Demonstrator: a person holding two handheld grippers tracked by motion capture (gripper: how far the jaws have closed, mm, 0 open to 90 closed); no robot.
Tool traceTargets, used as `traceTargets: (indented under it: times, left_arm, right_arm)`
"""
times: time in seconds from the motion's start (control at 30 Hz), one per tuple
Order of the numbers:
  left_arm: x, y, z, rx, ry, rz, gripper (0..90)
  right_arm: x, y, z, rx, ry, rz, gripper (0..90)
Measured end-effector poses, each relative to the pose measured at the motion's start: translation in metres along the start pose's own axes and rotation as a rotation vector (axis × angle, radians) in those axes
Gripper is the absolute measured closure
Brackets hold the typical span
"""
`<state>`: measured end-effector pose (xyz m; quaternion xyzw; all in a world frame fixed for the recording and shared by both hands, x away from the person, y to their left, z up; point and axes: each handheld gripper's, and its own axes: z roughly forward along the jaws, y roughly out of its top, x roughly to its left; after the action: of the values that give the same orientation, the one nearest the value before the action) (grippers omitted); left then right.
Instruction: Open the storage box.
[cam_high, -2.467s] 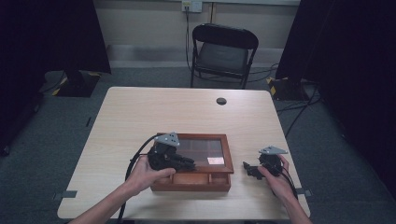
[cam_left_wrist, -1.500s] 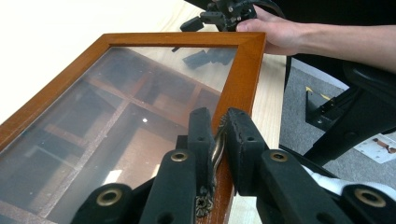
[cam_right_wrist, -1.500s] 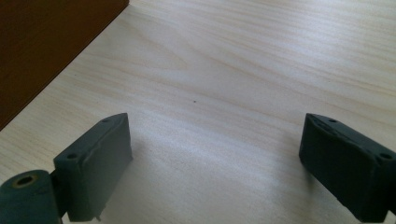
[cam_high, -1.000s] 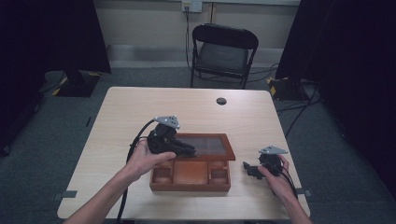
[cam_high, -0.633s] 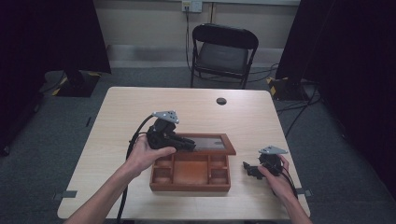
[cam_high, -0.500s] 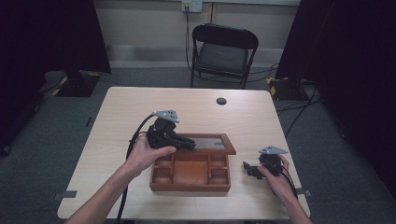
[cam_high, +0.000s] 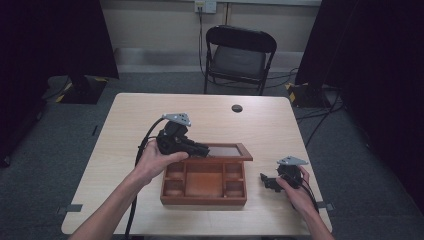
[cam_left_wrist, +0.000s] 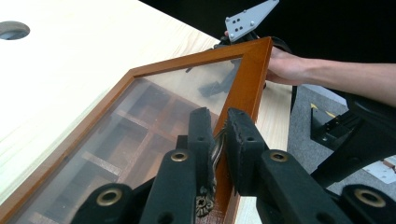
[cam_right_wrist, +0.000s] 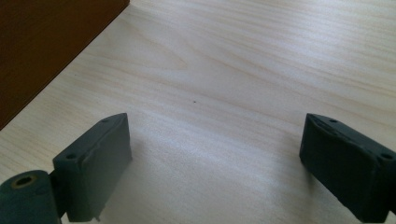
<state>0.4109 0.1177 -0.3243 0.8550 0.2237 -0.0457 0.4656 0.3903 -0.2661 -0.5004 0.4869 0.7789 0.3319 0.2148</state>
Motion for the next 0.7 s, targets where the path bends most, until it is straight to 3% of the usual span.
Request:
traceTargets:
  times: [0.7]
  left_arm:
    - [0.0041,0.0059,-0.0031,-0.011,0.004,0.009,81.0]
  right_arm:
    - [-0.0001,0.0000,0.0000,0.000,0.000,0.000,8.2]
